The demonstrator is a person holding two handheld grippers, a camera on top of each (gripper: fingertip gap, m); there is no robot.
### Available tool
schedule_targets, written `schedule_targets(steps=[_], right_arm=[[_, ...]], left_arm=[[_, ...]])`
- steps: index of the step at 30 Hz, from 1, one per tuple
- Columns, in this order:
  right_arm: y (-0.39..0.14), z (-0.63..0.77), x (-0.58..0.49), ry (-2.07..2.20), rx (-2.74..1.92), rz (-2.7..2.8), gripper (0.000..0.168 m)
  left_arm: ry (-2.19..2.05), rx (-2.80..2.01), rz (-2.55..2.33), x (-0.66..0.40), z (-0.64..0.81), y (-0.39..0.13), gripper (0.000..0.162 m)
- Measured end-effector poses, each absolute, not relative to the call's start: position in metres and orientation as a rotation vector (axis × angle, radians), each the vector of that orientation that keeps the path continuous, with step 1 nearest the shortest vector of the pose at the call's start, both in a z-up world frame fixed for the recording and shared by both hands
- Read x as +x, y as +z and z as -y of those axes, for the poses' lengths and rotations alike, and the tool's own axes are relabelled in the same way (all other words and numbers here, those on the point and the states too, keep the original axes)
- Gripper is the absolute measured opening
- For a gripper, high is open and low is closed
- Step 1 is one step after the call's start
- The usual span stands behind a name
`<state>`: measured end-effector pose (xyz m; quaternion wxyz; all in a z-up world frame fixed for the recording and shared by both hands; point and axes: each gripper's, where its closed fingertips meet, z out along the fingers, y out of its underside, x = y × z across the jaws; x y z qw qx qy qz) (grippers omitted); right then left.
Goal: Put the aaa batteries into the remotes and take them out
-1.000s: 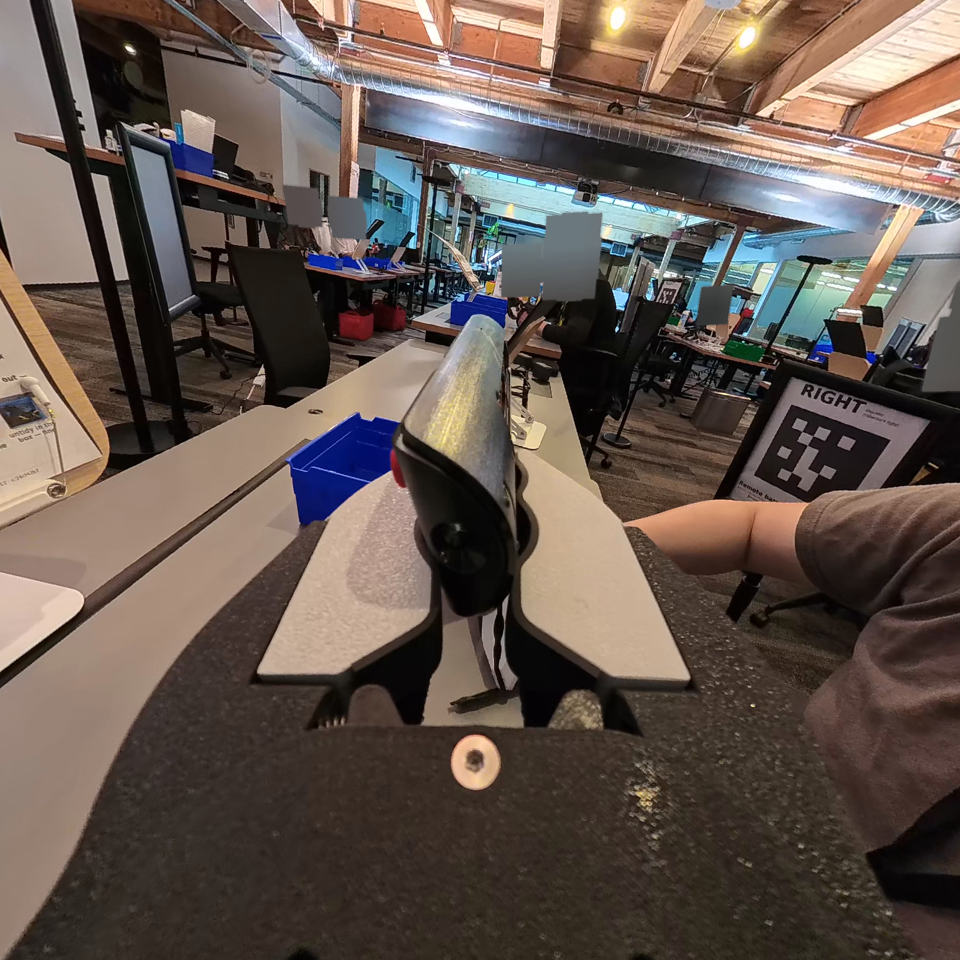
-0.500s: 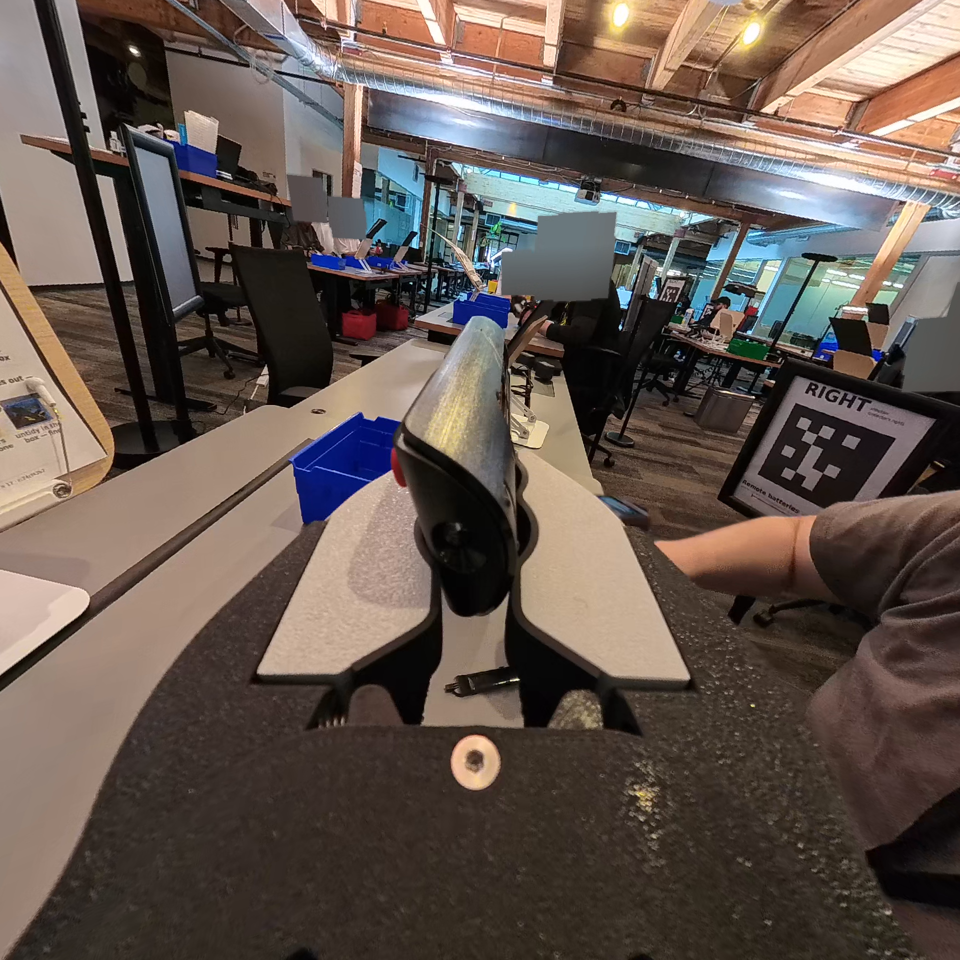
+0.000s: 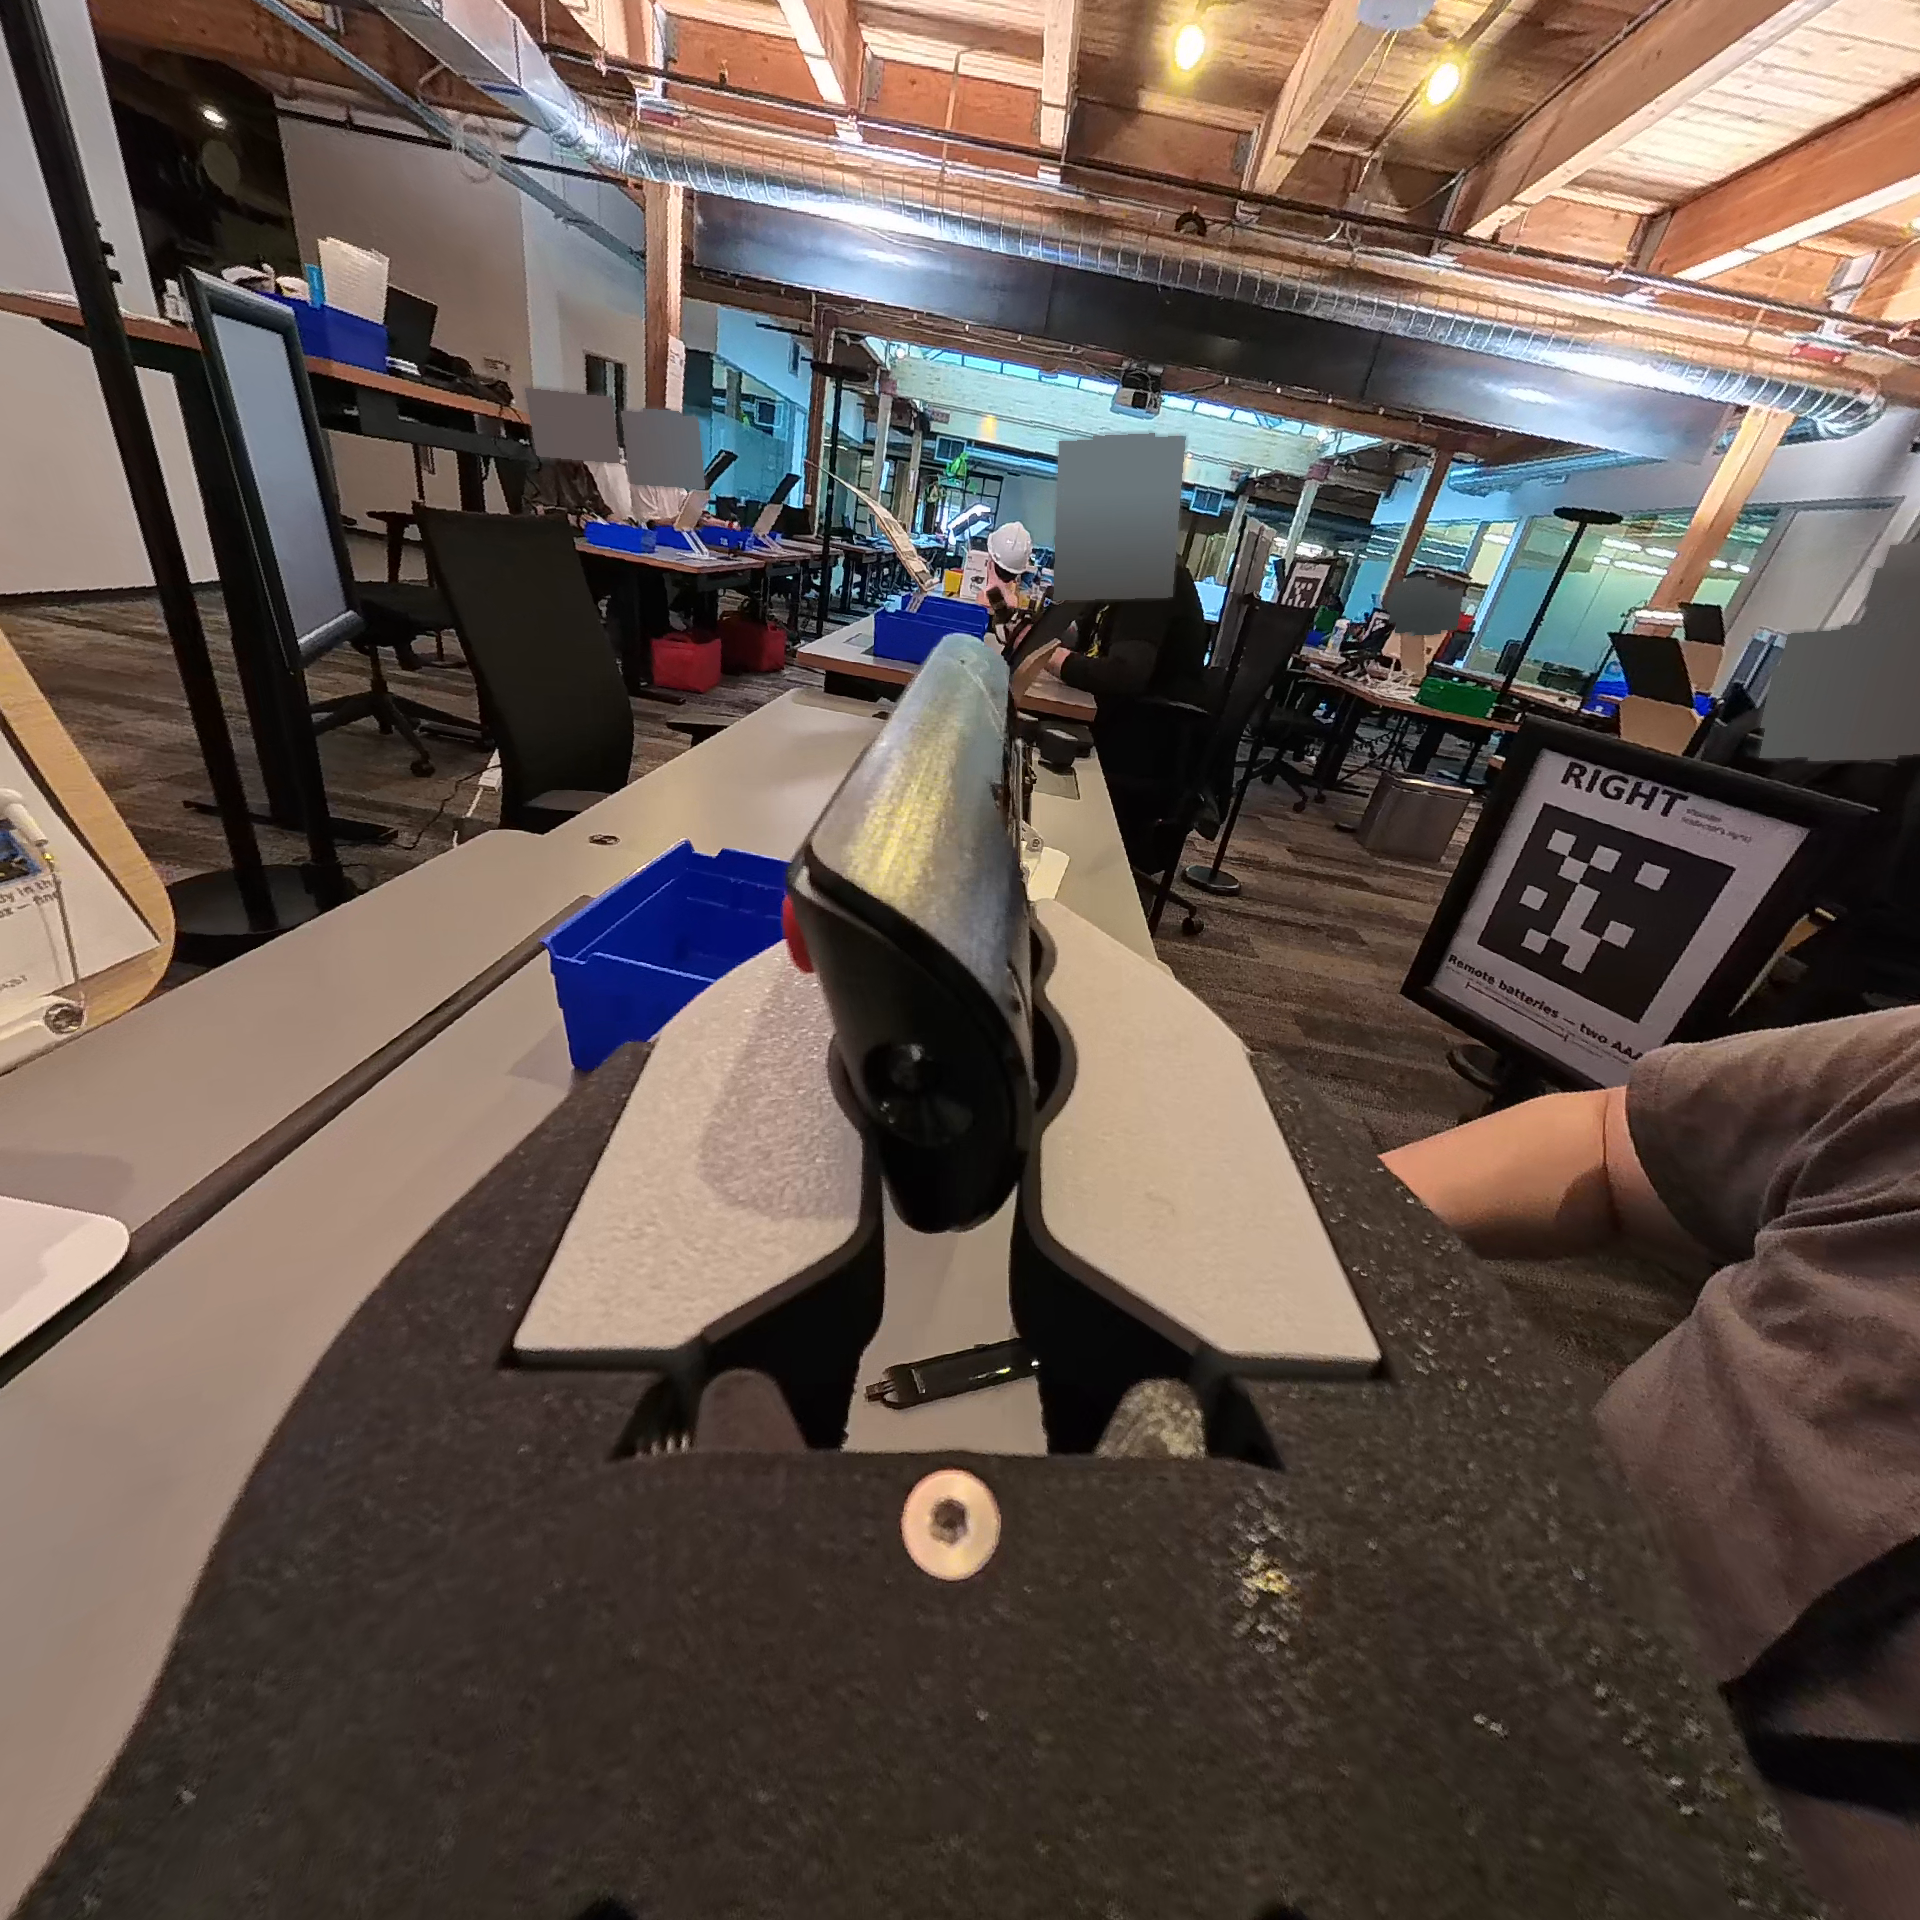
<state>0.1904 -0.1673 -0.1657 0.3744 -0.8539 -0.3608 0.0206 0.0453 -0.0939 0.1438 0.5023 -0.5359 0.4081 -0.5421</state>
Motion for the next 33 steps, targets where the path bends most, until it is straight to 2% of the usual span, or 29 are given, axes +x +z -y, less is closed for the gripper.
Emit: schedule_targets(steps=[8, 13, 19, 28, 33], right_arm=[[-0.167, 0.167, 0.19, 0.094, -2.178, 0.91, 0.017], [-0.169, 0.167, 0.194, 0.188, -2.288, 0.893, 0.007], [-0.146, 0.159, 0.194, 0.332, -2.3, 0.832, 0.004], [-0.102, 0.097, 0.156, 1.255, -2.29, 0.232, 0.004], [-0.118, 0.087, 0.109, 1.702, -2.356, -0.058, 0.004]], left_arm=[[-1.314, -1.294, -0.982, 0.044, 0.094, 0.145, 0.023], [-1.318, -1.294, -0.987, 0.045, 0.095, 0.145, 0.023], [-1.316, -1.286, -0.997, 0.045, 0.098, 0.146, 0.023], [-1.309, -1.287, -0.993, 0.044, 0.099, 0.147, 0.023], [-1.317, -1.275, -0.994, 0.043, 0.101, 0.15, 0.023]])
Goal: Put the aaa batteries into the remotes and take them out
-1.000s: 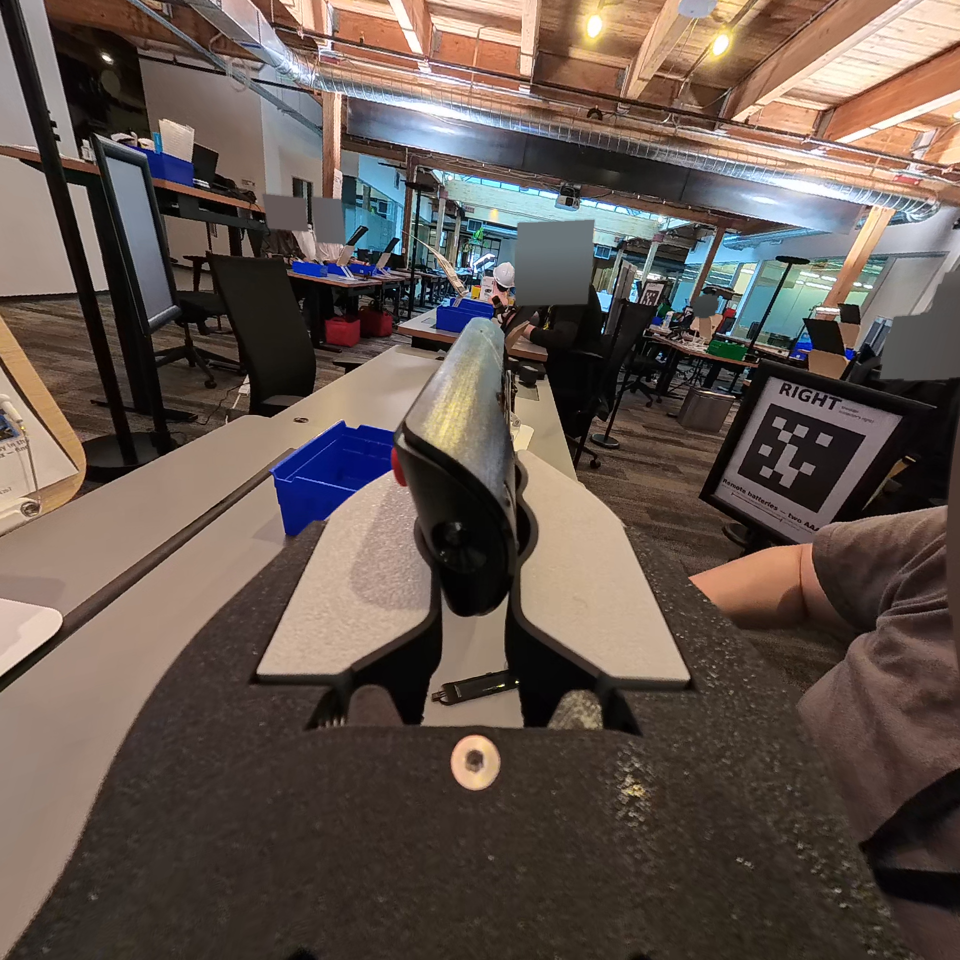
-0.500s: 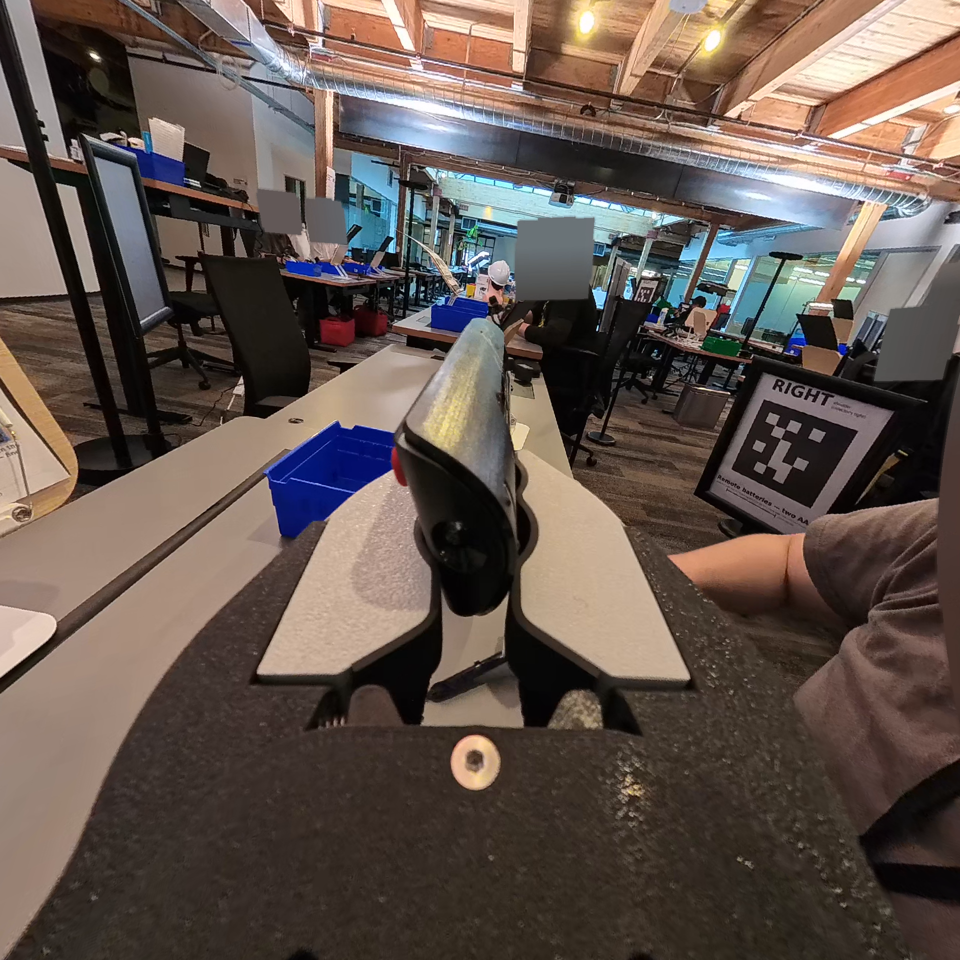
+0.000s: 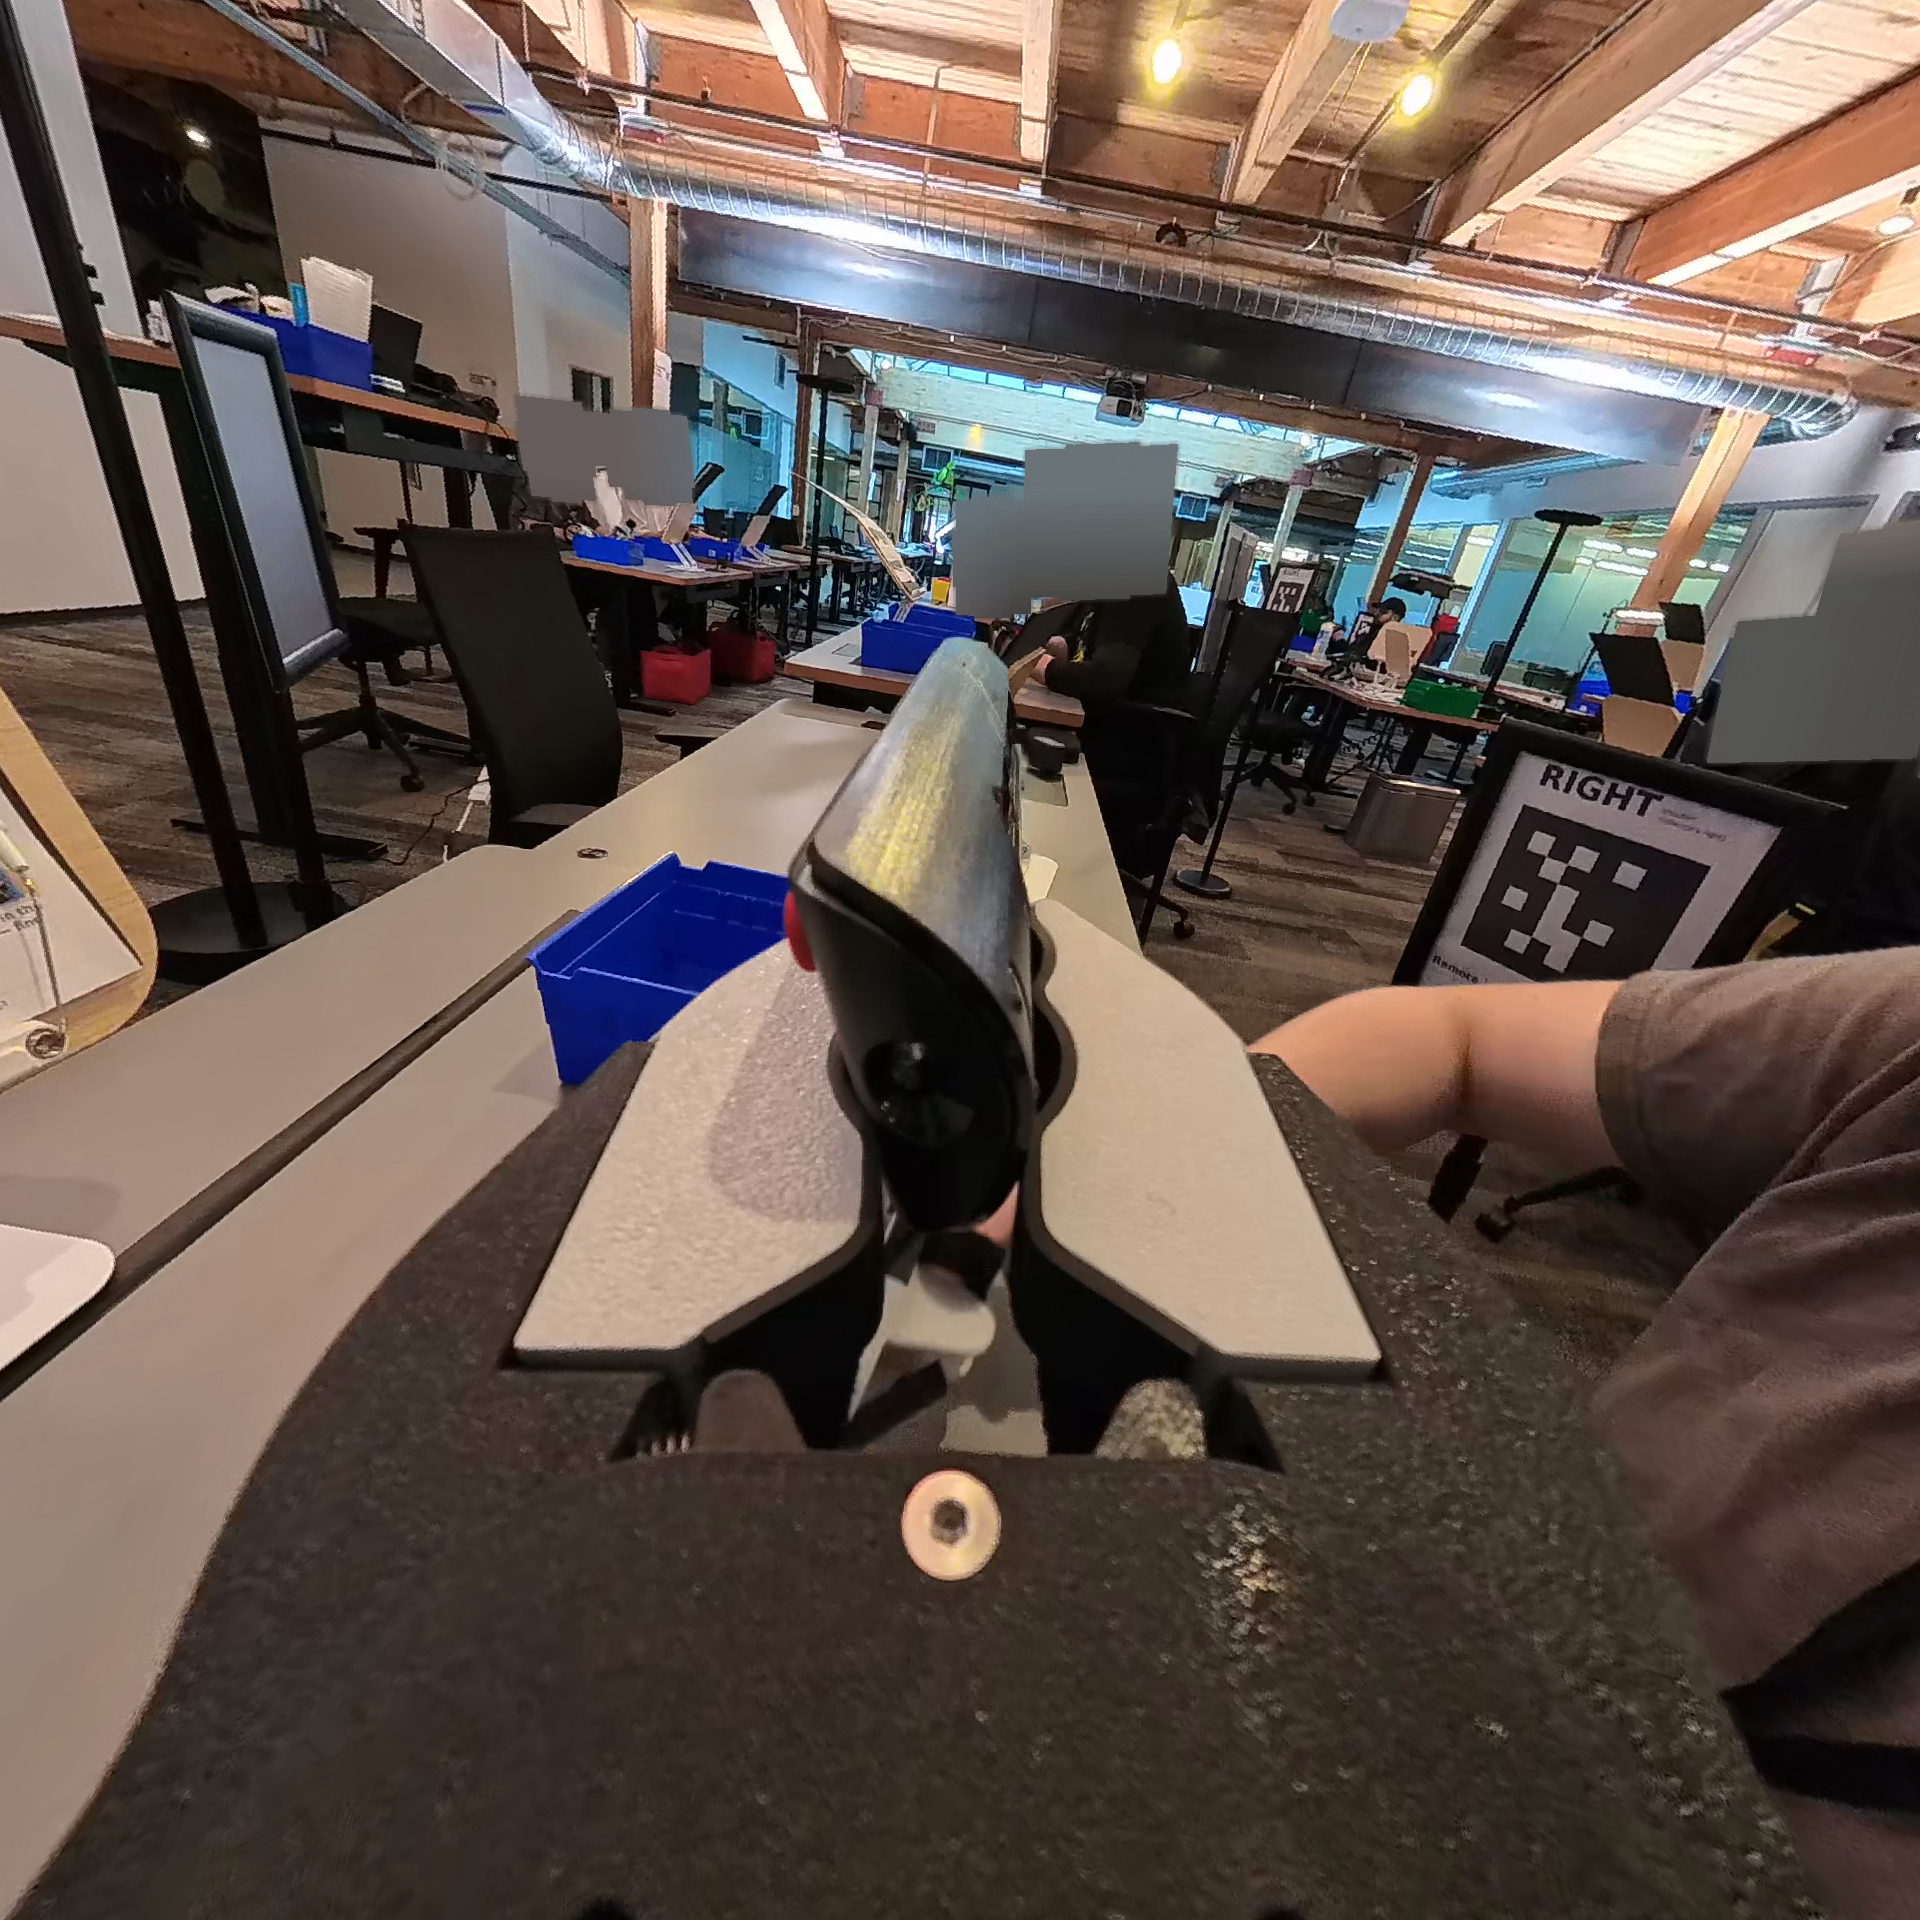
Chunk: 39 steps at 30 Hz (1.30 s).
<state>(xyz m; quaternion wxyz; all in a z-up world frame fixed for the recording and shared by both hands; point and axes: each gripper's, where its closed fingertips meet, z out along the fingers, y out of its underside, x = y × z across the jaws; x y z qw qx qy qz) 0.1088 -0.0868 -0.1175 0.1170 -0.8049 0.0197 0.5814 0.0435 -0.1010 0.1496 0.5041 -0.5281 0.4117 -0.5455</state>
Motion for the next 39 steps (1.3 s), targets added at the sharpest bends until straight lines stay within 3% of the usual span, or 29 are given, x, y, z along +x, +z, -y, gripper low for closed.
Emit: schedule_targets(steps=[3, 9, 14, 20, 26, 29, 39], right_arm=[[-0.128, 0.082, 0.097, 1.811, -2.392, -0.122, 0.004], [-0.158, 0.067, 0.113, 1.612, -2.49, -0.071, 0.004], [-0.162, 0.055, 0.126, 1.305, -2.48, 0.202, 0.007], [-0.13, 0.056, 0.121, 0.912, -2.2, 0.731, 0.028], [-0.162, 0.059, 0.119, 0.384, -2.093, 1.128, 0.033], [-0.168, 0.052, 0.122, 0.355, -2.145, 1.068, 0.023], [-0.168, 0.0, 0.231, 0.035, -2.486, 0.255, 0.023]], left_arm=[[-1.325, -1.266, -1.004, 0.043, 0.105, 0.151, 0.023], [-1.342, -1.249, -1.029, 0.046, 0.111, 0.152, 0.024], [-1.343, -1.246, -1.035, 0.047, 0.112, 0.153, 0.023], [-1.335, -1.246, -1.021, 0.042, 0.11, 0.154, 0.023], [-1.335, -1.264, -1.011, 0.044, 0.105, 0.151, 0.023], [-1.332, -1.268, -1.02, 0.046, 0.106, 0.149, 0.023], [-1.257, -1.242, -1.056, 0.054, 0.098, 0.141, 0.023]])
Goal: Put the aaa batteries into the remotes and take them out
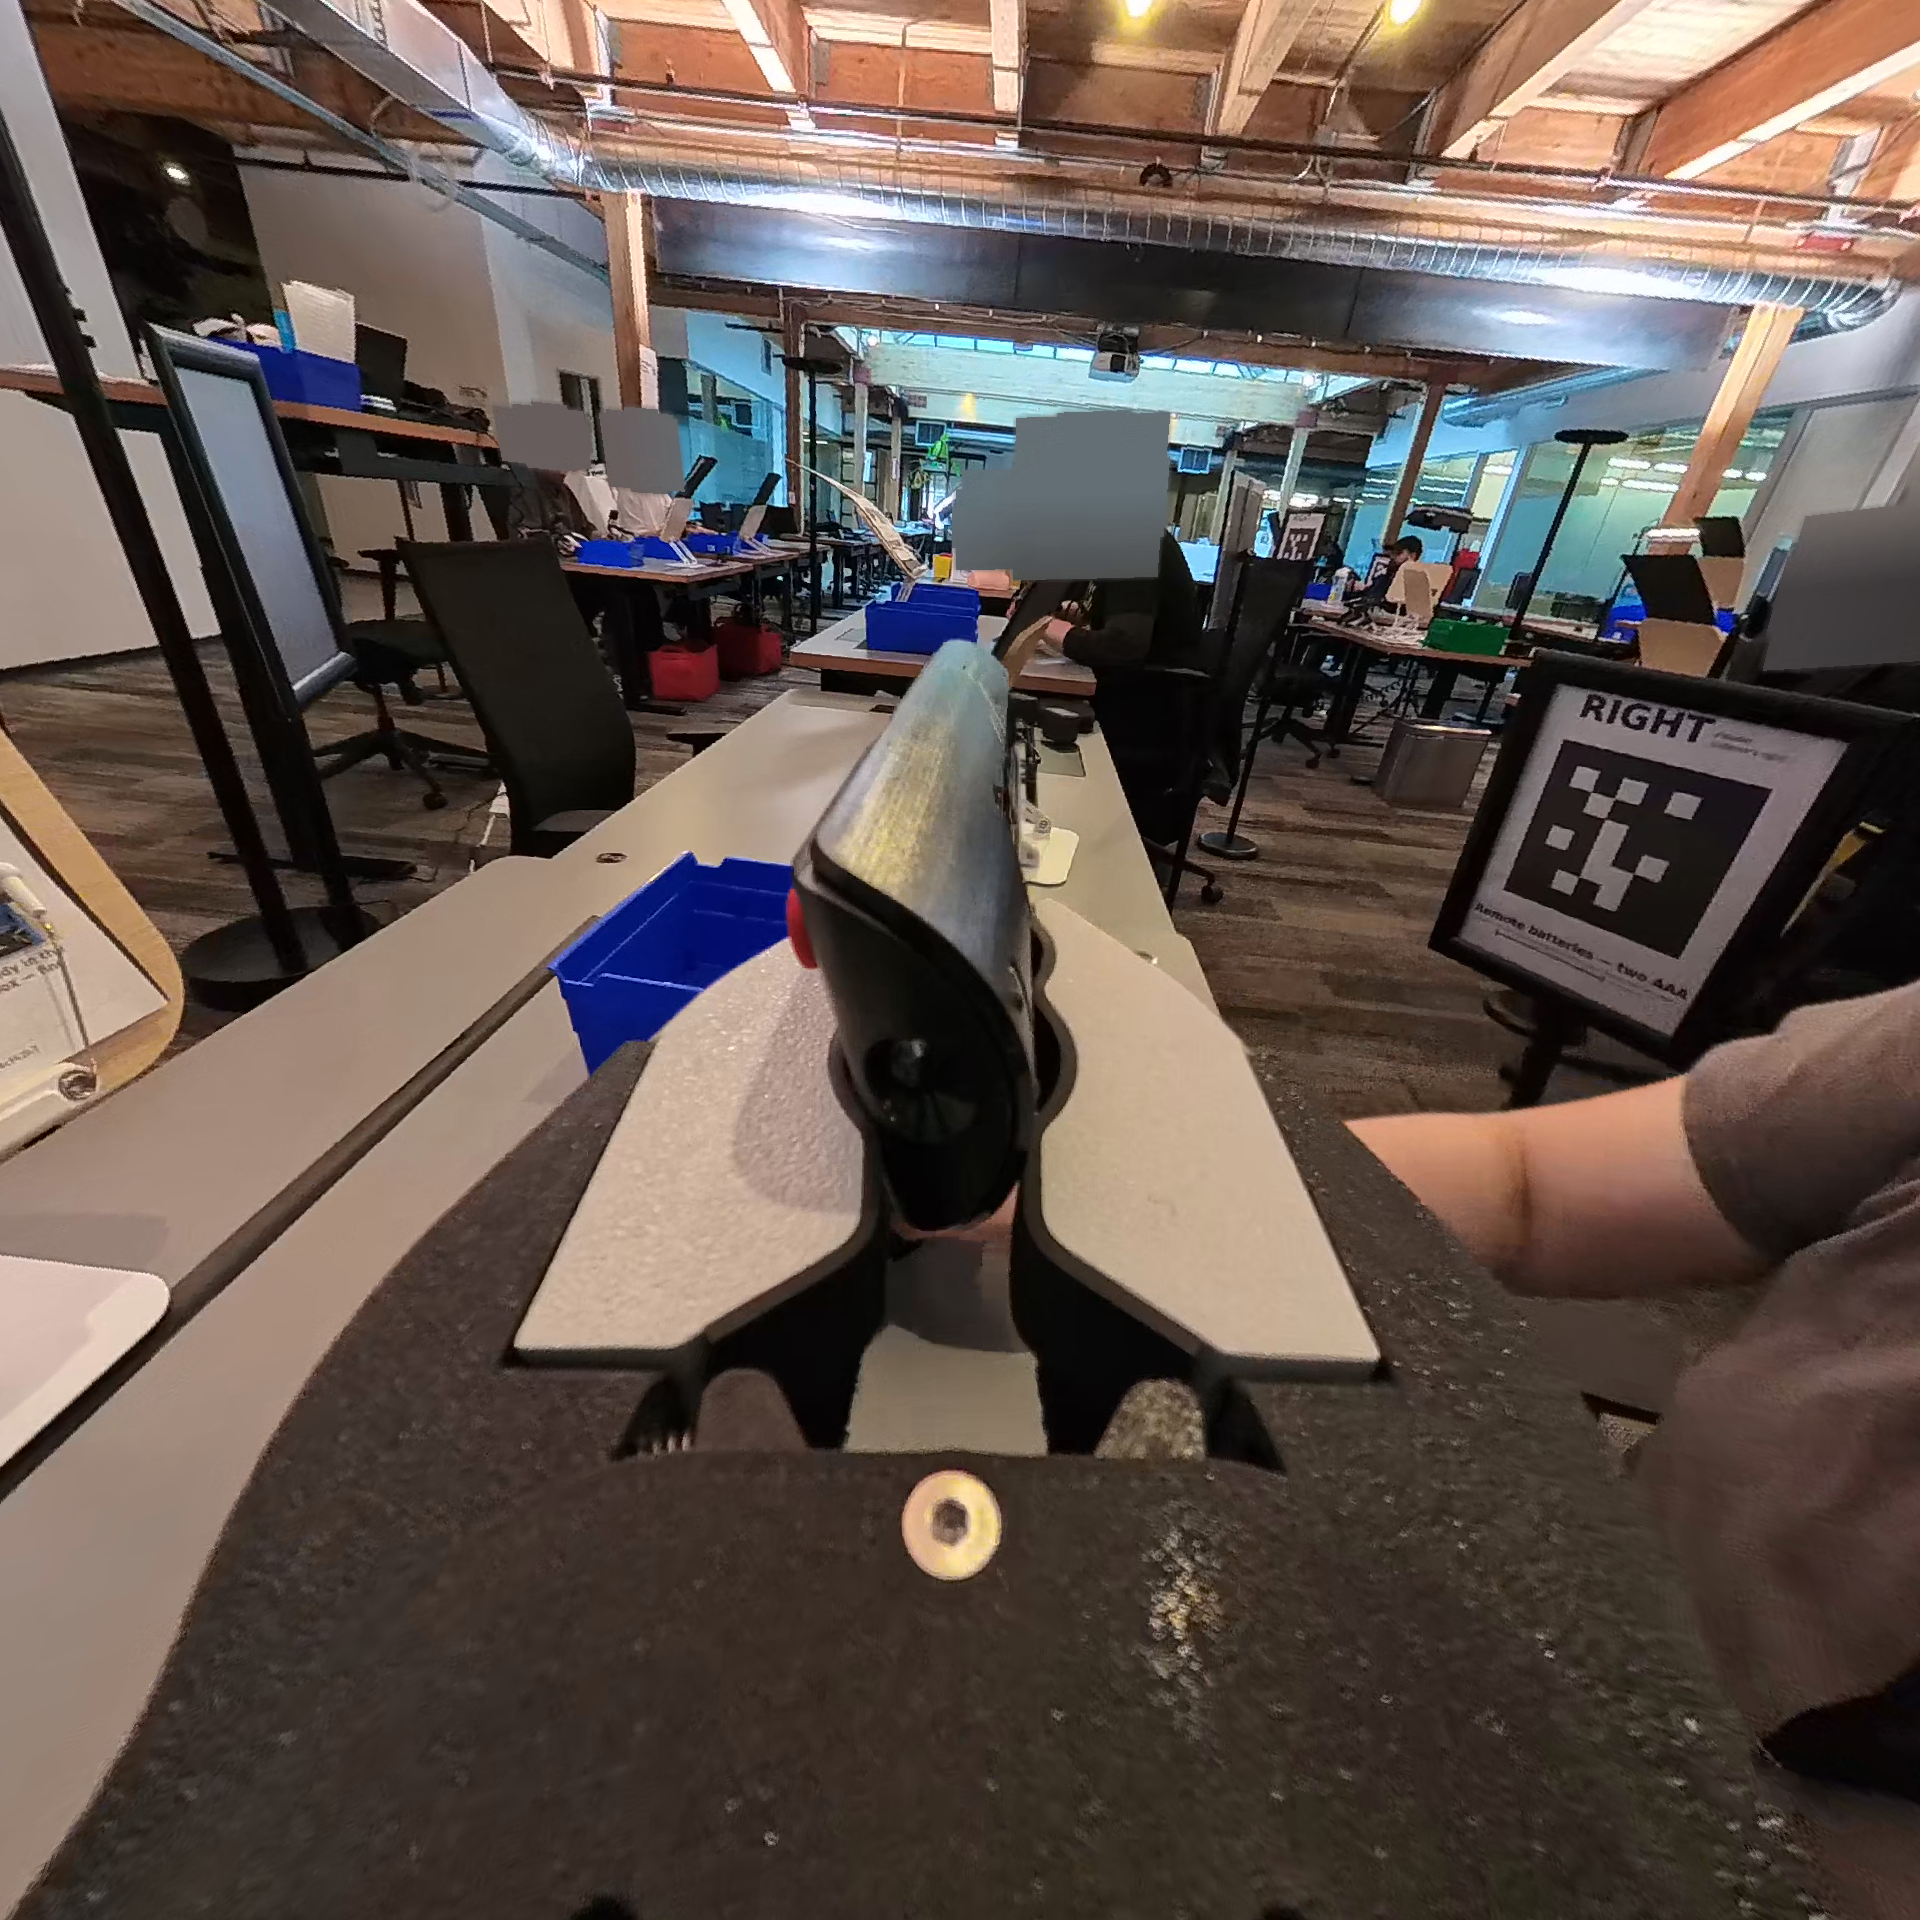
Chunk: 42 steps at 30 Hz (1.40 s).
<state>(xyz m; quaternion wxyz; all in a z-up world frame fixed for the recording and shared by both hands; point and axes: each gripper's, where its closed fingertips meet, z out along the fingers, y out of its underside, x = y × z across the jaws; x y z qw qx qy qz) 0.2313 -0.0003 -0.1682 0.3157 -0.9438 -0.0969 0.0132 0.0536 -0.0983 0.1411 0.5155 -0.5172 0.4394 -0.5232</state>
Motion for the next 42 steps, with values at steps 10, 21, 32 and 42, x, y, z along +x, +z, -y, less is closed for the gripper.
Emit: schedule_targets(steps=[10, 21, 32, 42], right_arm=[[-0.112, -0.009, 0.225, 0.124, -2.163, 0.222, 0.034], [0.062, 0.015, 0.208, 0.555, -1.538, 0.518, 0.036], [0.056, 0.021, 0.176, 0.492, -1.511, 1.031, 0.04], [-0.011, 0.026, 0.177, 0.405, -1.542, 1.29, 0.047]], left_arm=[[-1.289, -1.421, -0.93, 0.046, 0.069, 0.122, 0.023], [-1.388, -1.686, -0.843, 0.07, 0.032, 0.06, 0.023], [-1.501, -1.795, -0.932, 0.093, 0.035, 0.02, 0.023], [-1.425, -2.02, -1.033, 0.11, 0.032, -0.043, 0.023]])
